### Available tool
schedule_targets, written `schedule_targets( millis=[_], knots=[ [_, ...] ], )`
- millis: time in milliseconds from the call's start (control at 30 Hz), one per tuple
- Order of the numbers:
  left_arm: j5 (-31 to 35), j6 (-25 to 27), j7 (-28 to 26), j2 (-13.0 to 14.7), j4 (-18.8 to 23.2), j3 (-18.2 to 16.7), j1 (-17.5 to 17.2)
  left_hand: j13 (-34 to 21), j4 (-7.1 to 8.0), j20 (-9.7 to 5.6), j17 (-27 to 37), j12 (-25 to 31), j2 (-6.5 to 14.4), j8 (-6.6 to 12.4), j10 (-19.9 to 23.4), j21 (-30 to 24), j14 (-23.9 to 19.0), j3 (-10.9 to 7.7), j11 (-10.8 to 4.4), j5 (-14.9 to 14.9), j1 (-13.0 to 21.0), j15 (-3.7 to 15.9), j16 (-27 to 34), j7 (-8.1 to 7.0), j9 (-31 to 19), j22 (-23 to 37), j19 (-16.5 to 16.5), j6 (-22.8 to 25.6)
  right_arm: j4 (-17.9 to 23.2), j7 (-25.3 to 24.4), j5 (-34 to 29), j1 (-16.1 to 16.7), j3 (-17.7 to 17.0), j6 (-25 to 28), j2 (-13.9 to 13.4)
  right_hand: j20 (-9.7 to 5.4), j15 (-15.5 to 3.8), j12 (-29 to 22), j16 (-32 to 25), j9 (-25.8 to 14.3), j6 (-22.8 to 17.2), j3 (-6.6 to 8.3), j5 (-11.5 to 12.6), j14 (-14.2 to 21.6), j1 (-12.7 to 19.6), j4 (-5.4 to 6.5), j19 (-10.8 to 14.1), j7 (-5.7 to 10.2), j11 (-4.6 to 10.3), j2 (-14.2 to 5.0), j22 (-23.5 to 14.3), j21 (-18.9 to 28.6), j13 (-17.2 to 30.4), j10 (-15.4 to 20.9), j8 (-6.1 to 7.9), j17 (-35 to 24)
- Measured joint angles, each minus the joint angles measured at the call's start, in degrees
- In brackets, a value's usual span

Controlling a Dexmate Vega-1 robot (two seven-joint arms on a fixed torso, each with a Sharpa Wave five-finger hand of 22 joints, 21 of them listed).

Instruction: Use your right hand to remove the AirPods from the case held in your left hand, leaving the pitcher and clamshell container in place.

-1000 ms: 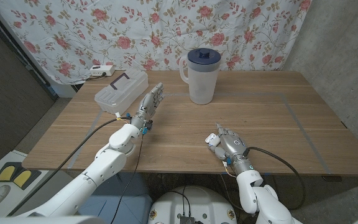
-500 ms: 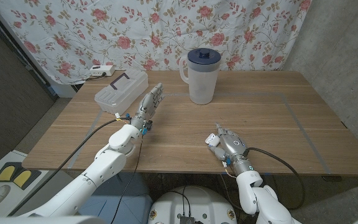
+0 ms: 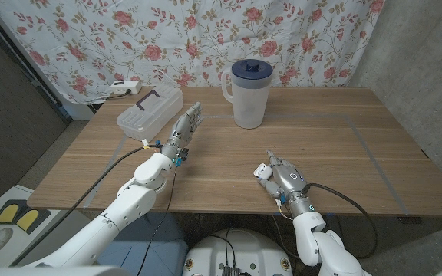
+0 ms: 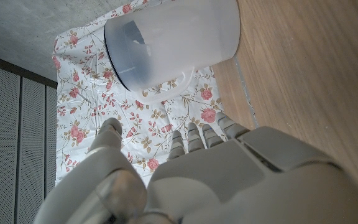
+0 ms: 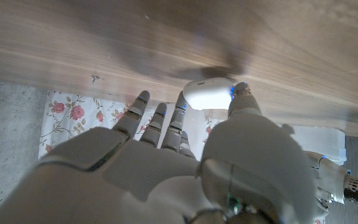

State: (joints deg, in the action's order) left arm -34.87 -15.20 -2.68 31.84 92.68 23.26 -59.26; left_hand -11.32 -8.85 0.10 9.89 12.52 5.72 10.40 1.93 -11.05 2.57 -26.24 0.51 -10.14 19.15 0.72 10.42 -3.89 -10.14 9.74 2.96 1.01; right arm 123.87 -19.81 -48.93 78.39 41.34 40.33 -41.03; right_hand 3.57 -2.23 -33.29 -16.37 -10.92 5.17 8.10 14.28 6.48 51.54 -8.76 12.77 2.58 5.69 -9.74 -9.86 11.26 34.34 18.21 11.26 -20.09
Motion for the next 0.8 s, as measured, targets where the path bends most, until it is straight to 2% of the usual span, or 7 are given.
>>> schedule_targets(
  millis=[67,233,267,367,533,800],
  knots=[
    [0.0,0.0,0.0,0.01,0.04,0.0,-0.04,0.0,0.0,0.0,0.0,0.0,0.0,0.0,0.0,0.0,0.0,0.0,0.0,0.0,0.0,0.0,0.0,0.0,0.0,0.0,0.0,0.0,0.06,-0.76,0.43,0.16,-0.21,-0.44,0.0,0.19,0.08,-0.22,0.0,0.0,-0.26,0.0,0.35,0.34,0.07,0.0,0.2,0.06,-0.12,0.07,0.0,0.0,0.06,0.12,0.4,0.0],
    [-0.07,-0.17,0.05,0.02,0.04,0.0,-0.18,0.0,0.0,0.0,0.0,0.0,0.0,0.0,0.0,0.0,0.0,0.0,0.0,0.0,0.0,0.0,0.0,0.0,0.0,0.0,0.0,0.0,0.53,-3.15,2.42,1.11,-1.58,-2.16,0.18,0.02,0.07,-0.66,0.0,0.0,-0.99,0.17,0.57,0.73,0.14,-0.15,0.81,-0.02,-0.51,0.15,0.0,0.22,0.12,0.52,0.4,-0.22],
    [-0.07,-0.19,0.06,0.02,0.04,0.0,-0.2,0.0,0.0,0.0,0.0,0.0,0.0,0.0,0.0,0.0,0.0,0.0,0.0,0.0,0.0,0.0,0.0,0.0,0.0,0.0,0.0,0.0,0.59,-3.63,3.0,1.23,-1.8,-2.58,0.23,0.2,0.08,-0.66,0.0,0.0,-0.98,0.48,0.57,0.73,0.14,0.16,1.01,-0.02,-0.51,0.15,0.0,0.22,0.13,0.52,0.4,-0.27],
    [-0.1,-0.31,0.09,0.0,0.04,-0.01,-0.27,0.0,0.0,0.0,0.0,0.0,0.0,0.0,0.0,0.0,0.0,0.0,0.0,0.0,0.0,0.0,0.0,-0.02,0.0,0.0,0.0,-0.02,0.77,-5.14,4.84,1.75,-2.89,-3.78,0.63,0.43,-0.11,-1.04,0.0,0.0,-1.61,0.79,0.79,0.93,0.66,0.16,1.23,-0.65,-0.82,0.68,-0.01,0.22,0.15,0.82,0.4,-0.27],
    [-0.25,-0.65,0.3,-0.16,-0.26,-0.01,-0.36,0.0,0.0,0.0,0.0,0.0,0.0,-0.49,0.0,0.0,0.0,0.0,0.0,0.0,0.0,0.0,0.0,0.81,0.0,0.0,0.0,-2.05,1.32,-7.0,8.09,2.31,-4.5,-5.75,1.21,0.66,0.17,-1.3,0.0,-0.01,-1.6,1.11,0.8,1.25,0.66,-0.14,0.99,-0.64,-0.82,0.69,0.0,0.22,0.16,0.82,0.4,-0.26],
    [-0.85,-1.97,2.09,-0.61,-1.39,0.27,-0.21,0.0,0.43,0.32,0.0,0.0,0.0,-0.49,0.0,0.0,0.0,0.43,0.0,0.0,0.0,0.0,0.0,0.21,0.0,0.0,-0.32,-2.67,2.28,-9.33,13.19,2.64,-7.01,-8.73,1.68,0.64,0.17,-1.31,0.0,-0.01,-2.21,1.18,1.23,1.25,1.19,-0.08,1.01,-0.44,-0.82,1.22,-0.01,0.22,0.76,0.82,0.4,-0.26]
  ],
)
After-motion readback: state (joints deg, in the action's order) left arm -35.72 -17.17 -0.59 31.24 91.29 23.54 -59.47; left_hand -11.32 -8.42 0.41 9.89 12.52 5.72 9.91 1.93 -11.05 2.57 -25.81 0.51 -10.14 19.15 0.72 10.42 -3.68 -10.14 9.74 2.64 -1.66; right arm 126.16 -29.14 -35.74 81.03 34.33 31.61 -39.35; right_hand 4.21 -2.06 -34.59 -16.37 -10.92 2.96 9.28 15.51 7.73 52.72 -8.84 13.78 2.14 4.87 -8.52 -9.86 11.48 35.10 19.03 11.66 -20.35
